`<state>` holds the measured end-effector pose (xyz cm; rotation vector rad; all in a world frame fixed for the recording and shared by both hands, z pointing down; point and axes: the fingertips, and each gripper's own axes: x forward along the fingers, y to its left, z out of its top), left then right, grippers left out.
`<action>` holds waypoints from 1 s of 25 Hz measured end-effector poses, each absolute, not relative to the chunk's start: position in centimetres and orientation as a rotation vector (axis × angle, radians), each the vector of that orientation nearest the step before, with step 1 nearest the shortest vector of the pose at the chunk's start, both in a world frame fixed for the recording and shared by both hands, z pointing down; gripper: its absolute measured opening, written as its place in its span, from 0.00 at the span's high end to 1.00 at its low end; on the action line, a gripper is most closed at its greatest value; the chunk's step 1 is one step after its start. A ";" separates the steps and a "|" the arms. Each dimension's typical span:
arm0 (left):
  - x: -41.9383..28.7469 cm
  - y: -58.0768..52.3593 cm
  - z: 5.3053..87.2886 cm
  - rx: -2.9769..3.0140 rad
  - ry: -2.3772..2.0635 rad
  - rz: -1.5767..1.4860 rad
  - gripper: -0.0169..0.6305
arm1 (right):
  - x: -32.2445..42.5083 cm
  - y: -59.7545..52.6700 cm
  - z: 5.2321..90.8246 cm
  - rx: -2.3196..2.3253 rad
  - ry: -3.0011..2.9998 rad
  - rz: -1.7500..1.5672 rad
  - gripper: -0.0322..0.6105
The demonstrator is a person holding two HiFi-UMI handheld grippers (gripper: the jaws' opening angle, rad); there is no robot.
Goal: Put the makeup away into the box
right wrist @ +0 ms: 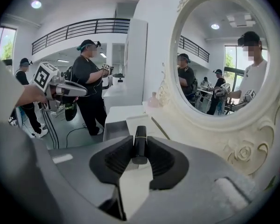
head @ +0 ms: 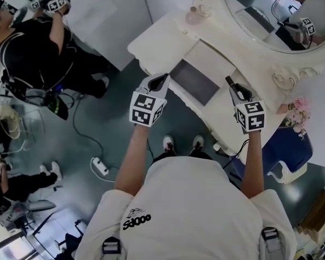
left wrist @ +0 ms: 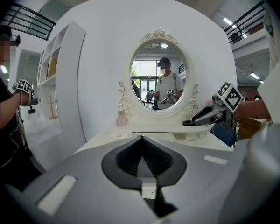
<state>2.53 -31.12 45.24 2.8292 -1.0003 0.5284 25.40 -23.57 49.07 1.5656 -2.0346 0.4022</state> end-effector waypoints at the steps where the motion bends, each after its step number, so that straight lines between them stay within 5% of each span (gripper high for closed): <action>1: 2.2 -31.3 44.9 2.829 -1.016 0.519 0.95 | 24.9 -24.0 48.6 1.556 -2.046 0.386 0.80; 13: -0.3 -32.4 44.5 2.798 -1.106 0.496 0.94 | 19.5 -28.6 47.1 1.416 -2.147 0.303 0.80; 25: -3.2 -33.1 49.0 2.649 -1.153 0.555 0.94 | 14.1 -32.5 55.5 1.161 -2.131 0.422 0.80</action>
